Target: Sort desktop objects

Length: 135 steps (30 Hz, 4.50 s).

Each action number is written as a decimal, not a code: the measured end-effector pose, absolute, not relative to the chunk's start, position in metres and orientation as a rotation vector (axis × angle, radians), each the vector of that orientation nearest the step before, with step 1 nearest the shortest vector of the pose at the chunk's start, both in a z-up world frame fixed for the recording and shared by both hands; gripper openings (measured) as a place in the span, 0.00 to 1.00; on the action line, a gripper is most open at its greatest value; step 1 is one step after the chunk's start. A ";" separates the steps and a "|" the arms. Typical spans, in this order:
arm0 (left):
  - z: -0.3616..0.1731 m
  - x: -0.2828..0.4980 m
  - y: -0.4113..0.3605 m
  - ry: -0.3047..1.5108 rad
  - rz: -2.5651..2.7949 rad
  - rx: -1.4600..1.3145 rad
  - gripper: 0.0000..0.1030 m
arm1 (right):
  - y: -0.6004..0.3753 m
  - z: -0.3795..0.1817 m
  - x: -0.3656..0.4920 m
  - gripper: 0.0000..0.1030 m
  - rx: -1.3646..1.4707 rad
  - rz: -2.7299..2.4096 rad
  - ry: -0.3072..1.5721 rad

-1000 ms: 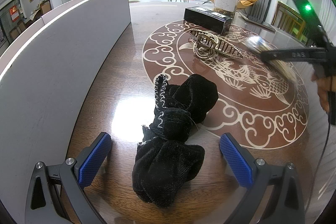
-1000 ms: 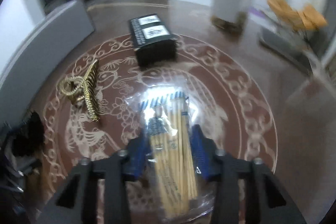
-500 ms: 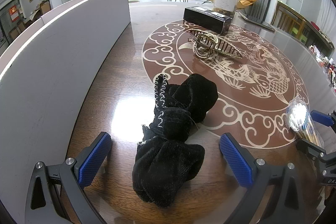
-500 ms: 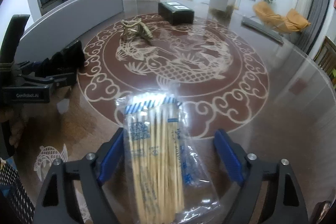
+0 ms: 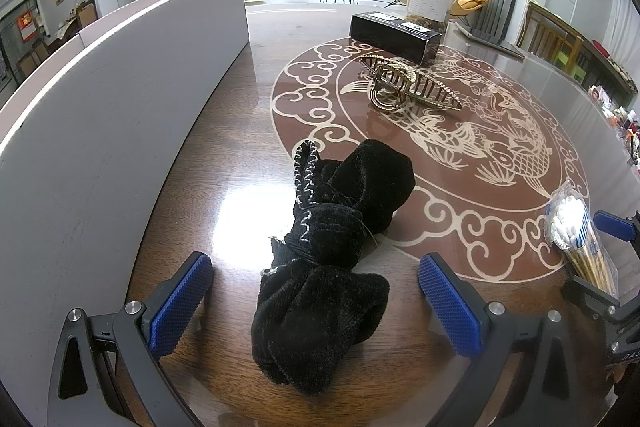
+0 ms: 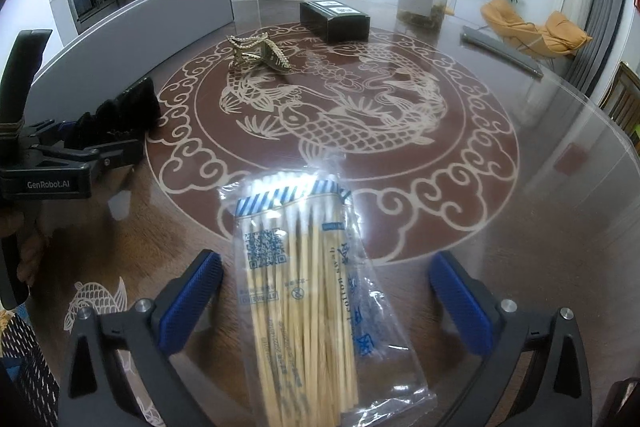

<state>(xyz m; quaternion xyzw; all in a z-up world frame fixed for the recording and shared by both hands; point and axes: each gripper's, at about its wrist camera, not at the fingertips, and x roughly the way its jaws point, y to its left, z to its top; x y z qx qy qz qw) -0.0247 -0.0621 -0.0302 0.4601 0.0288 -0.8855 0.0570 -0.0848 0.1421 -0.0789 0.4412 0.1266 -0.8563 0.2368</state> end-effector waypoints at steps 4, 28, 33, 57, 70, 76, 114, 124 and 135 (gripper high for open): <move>-0.031 -0.024 -0.062 0.088 -2.686 1.395 1.00 | 0.142 -0.079 -0.085 1.00 1.209 -2.347 0.347; -0.014 -0.078 -0.055 -0.185 -2.735 1.819 0.30 | 0.139 -0.079 -0.084 1.00 1.208 -2.344 0.347; -0.012 -0.059 -0.049 -0.201 -2.754 1.751 0.27 | 0.135 -0.070 -0.105 0.94 1.400 -2.172 0.312; 0.043 0.022 -0.053 0.158 -2.934 1.482 0.27 | 0.109 -0.002 -0.075 0.29 1.304 -2.177 0.344; 0.128 0.046 -0.198 0.345 -2.864 1.236 0.27 | -0.013 0.114 -0.088 0.29 1.011 -2.101 0.273; 0.119 0.059 -0.287 0.372 -2.678 1.229 0.27 | -0.125 0.137 -0.075 0.29 0.923 -1.959 0.223; 0.117 0.058 -0.155 0.048 -2.767 1.015 0.93 | 0.057 -0.033 -0.086 0.98 1.058 -2.324 0.458; 0.104 0.025 -0.070 -0.034 -2.819 1.087 0.93 | 0.137 -0.062 -0.092 0.98 1.145 -2.410 0.450; 0.013 -0.011 -0.032 -0.060 -2.718 1.403 0.93 | 0.171 -0.079 -0.097 1.00 1.255 -2.442 0.286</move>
